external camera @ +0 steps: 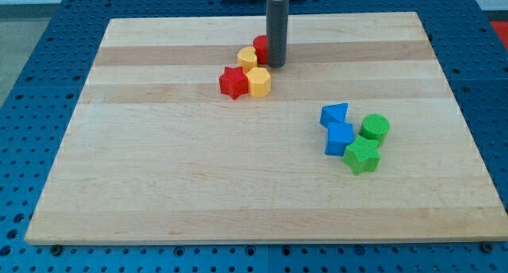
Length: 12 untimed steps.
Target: Push yellow heart to the right side of the yellow hexagon
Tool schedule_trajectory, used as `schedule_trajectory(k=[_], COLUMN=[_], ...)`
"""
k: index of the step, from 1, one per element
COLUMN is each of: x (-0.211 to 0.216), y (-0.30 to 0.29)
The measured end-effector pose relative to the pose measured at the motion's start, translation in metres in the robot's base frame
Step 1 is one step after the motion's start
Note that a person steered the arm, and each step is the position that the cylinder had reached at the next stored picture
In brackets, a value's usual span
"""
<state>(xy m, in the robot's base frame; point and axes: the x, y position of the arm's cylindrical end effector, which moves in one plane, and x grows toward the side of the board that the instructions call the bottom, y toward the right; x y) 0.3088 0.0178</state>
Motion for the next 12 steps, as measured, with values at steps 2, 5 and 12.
schedule_trajectory(k=[2,5,12], x=[-0.028,-0.016,-0.003], y=[-0.013,-0.081,0.001])
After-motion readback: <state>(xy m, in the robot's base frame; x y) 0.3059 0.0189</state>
